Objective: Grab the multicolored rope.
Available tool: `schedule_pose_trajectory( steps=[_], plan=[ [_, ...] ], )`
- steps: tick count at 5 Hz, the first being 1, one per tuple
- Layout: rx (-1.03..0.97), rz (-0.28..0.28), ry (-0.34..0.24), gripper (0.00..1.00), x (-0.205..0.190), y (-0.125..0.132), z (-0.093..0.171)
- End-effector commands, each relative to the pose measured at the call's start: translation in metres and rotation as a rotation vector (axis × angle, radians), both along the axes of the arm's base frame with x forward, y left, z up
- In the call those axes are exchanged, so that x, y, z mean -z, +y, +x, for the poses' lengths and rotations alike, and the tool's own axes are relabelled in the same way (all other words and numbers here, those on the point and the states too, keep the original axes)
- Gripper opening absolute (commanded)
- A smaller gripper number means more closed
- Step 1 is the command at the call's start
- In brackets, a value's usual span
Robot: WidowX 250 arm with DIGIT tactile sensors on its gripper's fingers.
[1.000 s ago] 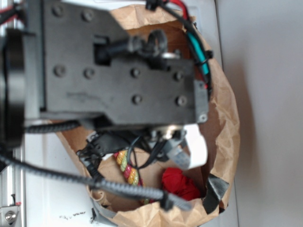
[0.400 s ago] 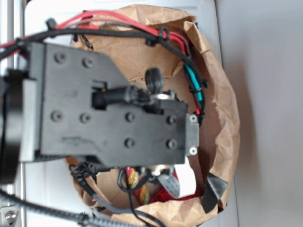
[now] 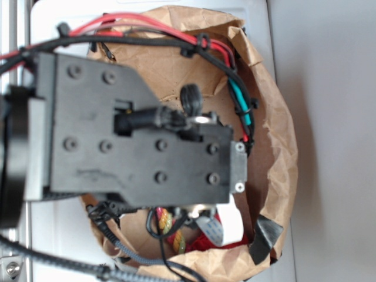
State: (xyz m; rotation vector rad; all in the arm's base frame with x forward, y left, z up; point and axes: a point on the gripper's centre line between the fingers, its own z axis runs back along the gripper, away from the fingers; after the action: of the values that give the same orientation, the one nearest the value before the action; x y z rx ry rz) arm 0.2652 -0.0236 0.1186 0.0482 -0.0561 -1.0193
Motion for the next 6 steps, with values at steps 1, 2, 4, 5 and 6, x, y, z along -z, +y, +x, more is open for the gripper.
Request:
schedule_pose_trajectory(
  steps=[1, 2, 4, 5, 6],
  plan=[
    [0.027, 0.051, -0.053, 1.00, 0.012, 0.007, 0.015],
    [0.063, 0.072, -0.054, 1.00, 0.020, 0.006, 0.018],
    [0.168, 0.066, -0.037, 1.00, 0.048, -0.016, 0.018],
    [0.226, 0.037, -0.018, 1.00, 0.053, -0.028, 0.016],
    [0.274, 0.024, 0.002, 1.00, 0.052, -0.040, 0.010]
  ],
)
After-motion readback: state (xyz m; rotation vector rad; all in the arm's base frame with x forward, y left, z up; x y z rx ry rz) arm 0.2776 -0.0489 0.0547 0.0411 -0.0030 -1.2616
